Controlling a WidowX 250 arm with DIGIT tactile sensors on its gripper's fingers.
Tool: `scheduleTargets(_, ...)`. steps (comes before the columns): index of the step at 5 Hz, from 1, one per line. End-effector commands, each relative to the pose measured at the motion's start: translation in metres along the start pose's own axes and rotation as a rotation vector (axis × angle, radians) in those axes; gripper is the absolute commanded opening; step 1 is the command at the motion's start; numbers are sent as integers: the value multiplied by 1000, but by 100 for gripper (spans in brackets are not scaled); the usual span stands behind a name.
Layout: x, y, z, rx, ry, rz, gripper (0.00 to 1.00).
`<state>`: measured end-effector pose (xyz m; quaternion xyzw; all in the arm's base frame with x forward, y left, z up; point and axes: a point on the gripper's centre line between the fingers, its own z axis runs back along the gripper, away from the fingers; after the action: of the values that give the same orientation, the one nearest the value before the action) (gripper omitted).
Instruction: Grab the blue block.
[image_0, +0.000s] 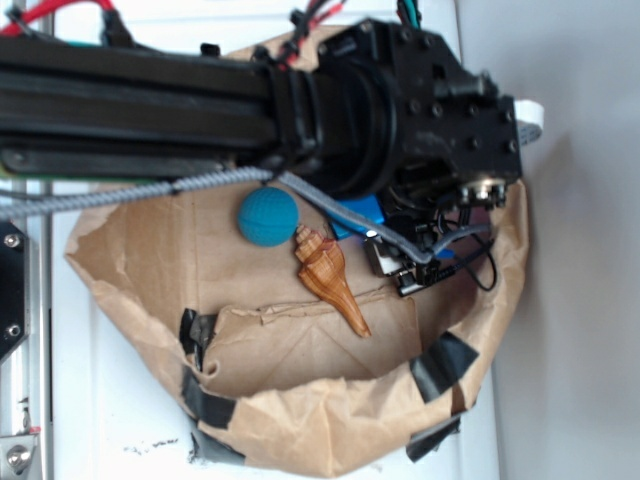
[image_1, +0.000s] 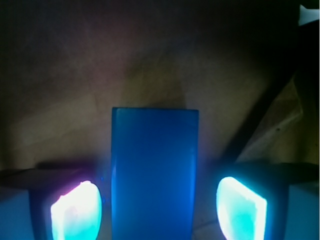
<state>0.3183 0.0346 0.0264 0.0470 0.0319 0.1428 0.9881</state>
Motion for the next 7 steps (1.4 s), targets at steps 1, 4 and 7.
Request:
scheduleTargets(1,9,-9,3,21,-43,-15,100)
scheduleTargets(4,9,-5,3,4,-28,2,0)
scheduleTargets(7,-7,5,37,-99,-63,-29,0)
